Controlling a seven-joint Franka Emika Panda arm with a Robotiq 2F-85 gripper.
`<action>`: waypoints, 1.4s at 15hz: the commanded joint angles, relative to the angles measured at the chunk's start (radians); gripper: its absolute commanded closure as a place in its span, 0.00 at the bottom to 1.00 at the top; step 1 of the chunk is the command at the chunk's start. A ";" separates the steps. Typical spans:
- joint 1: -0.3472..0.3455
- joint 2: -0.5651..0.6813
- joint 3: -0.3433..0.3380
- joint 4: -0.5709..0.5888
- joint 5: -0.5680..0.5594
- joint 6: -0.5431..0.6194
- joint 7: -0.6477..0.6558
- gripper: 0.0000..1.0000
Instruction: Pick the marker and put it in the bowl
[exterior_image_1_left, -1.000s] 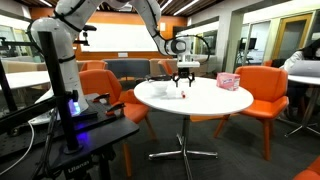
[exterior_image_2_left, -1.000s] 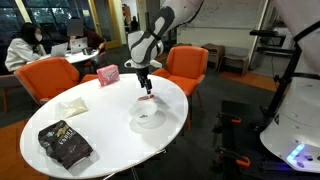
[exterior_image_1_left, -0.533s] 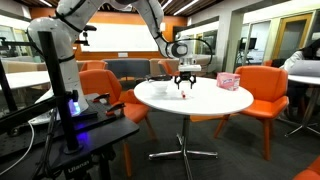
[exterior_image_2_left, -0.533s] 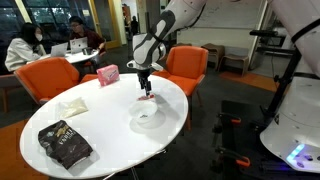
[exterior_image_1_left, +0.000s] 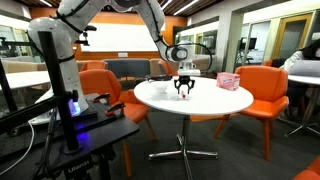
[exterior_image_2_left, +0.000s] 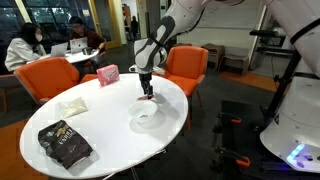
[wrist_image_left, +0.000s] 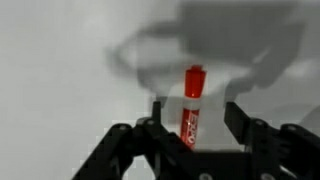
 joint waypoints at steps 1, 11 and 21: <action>0.006 0.012 -0.007 0.017 -0.004 -0.003 0.004 0.54; 0.060 -0.021 -0.057 0.009 -0.062 -0.054 0.049 0.95; 0.204 -0.170 -0.075 -0.063 -0.273 -0.165 0.041 0.95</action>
